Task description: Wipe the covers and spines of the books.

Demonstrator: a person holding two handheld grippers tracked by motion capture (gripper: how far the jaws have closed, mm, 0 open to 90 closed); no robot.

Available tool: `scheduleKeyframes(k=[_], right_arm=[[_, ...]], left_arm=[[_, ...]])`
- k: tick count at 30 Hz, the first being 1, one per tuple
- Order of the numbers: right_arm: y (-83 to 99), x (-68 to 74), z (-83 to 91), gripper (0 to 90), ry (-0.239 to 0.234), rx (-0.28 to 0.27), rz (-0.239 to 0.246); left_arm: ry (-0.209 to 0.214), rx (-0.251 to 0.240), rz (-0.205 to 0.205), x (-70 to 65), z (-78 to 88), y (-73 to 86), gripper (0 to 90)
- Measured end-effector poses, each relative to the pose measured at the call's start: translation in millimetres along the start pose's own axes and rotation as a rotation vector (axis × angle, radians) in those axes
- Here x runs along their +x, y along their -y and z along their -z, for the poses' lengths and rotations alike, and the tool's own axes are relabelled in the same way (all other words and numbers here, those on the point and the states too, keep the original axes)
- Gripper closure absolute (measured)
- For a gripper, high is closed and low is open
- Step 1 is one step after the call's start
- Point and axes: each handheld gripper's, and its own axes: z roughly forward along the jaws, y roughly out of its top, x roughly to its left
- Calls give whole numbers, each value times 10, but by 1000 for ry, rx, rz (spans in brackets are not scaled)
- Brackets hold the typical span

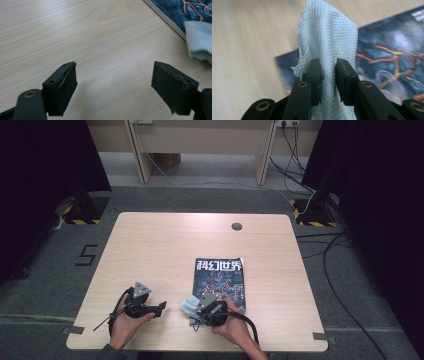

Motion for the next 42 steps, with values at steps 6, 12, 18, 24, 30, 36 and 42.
scheduleKeyframes(k=[6, 12, 18, 24, 30, 36, 42], right_arm=[[-53, 220, -1, 744, -45, -4, 61], [-2, 86, 31, 745, -25, 9, 45], [66, -65, 52, 746, 11, 9, -15], [-27, 108, 0, 748, 2, 1, 46], [-118, 290, -43, 747, -35, -9, 85], [-113, 275, -45, 747, -59, -17, 70], [-22, 112, 17, 747, -50, 0, 17]], left_arm=[[0, 3, 1, 7, 0, 4, 200], [0, 1, -1, 1, -1, 4, 200], [-7, 11, -20, -8, -14, -1, 200], [-14, 11, -13, 2, -18, -2, 200], [-41, 19, -21, 23, -17, 1, 200], [-37, 21, -19, 18, -21, 4, 200], [-31, 22, -25, 7, -18, 6, 200]])
